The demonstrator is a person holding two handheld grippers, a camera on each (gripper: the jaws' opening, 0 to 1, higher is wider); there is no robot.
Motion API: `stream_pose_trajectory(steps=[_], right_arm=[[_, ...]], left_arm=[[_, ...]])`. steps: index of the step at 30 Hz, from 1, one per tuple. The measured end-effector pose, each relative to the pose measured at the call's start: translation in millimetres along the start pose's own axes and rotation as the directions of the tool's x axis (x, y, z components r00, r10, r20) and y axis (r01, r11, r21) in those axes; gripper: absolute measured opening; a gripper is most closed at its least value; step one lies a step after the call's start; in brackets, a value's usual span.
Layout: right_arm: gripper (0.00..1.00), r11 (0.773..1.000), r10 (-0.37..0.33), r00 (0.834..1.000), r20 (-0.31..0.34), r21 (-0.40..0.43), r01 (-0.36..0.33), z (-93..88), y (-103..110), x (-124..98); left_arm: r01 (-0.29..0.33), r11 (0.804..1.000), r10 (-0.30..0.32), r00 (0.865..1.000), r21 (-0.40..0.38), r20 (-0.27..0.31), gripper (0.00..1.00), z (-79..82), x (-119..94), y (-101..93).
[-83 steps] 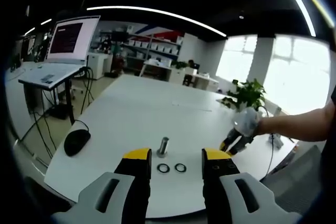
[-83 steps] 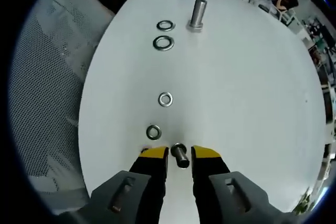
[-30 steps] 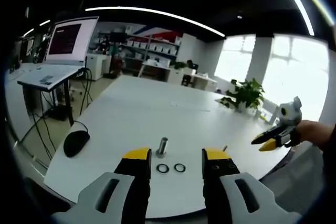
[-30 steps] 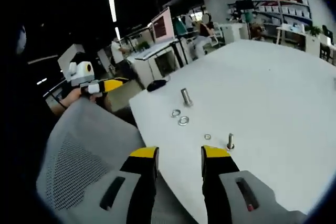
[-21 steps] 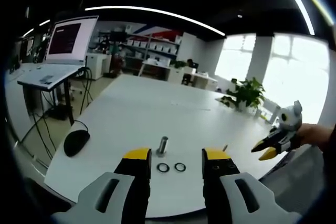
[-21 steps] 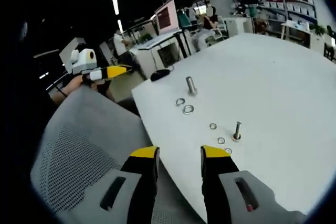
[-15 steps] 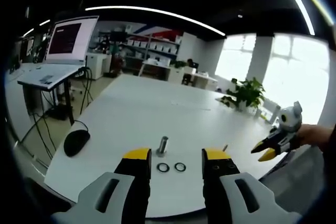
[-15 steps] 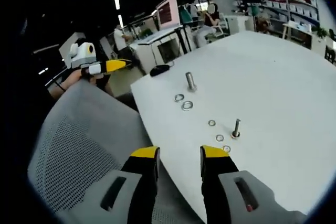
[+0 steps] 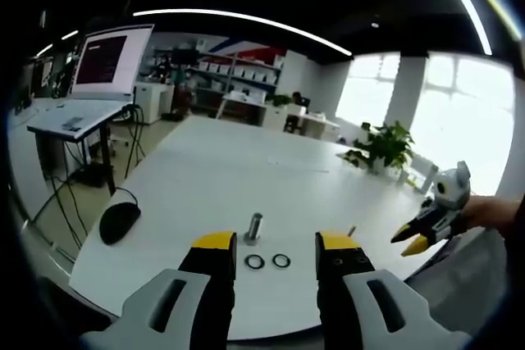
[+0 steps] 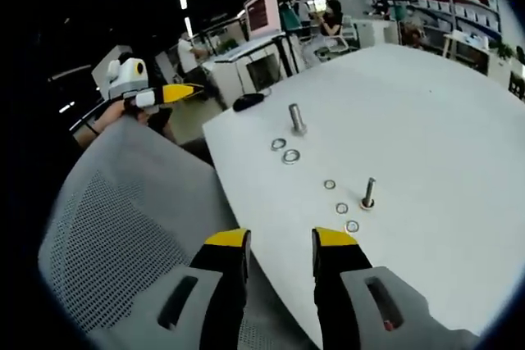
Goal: Place the washer onto the threaded stud by aligning its center hole with the stud, sliding it down to the base, and recovering from edge contact or off-axis alignment until the washer reaches the visible bottom stop.
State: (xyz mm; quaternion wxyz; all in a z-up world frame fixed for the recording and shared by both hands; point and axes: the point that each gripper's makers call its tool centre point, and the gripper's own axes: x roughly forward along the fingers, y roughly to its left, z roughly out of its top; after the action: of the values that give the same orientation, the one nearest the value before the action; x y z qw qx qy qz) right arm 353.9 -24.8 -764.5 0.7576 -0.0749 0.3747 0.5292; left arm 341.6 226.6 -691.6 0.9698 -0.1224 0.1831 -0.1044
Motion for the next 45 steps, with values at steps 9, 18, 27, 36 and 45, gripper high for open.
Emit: stream_pose_trajectory(steps=[9,18,27,36,45], right_arm=[[0.32,1.000,0.003,1.000,-0.012,-0.011,-0.004,-1.3,-1,2],[0.32,0.998,-0.009,0.999,-0.039,-0.068,0.007,-1.7,-2,5],[0.32,0.993,-0.036,0.997,-0.061,-0.115,0.029,3.7,-11,8],[0.32,0.983,-0.058,0.993,-0.103,-0.179,0.039,9.4,-20,14],[0.32,0.970,-0.105,0.979,-0.173,-0.234,0.063,6.2,-35,21]], left_arm=[[0.001,1.000,-0.001,1.000,0.000,0.000,0.36,-0.1,0,0.1],[0.002,1.000,-0.002,1.000,0.001,-0.004,0.36,-0.4,0,-0.8],[0.001,1.000,-0.001,1.000,-0.003,0.004,0.36,1.7,-1,-2.8],[-0.002,1.000,0.002,1.000,-0.007,0.011,0.36,2.9,-2,-3.0],[-0.001,1.000,0.001,1.000,-0.009,0.017,0.36,3.2,-1,-0.1]])
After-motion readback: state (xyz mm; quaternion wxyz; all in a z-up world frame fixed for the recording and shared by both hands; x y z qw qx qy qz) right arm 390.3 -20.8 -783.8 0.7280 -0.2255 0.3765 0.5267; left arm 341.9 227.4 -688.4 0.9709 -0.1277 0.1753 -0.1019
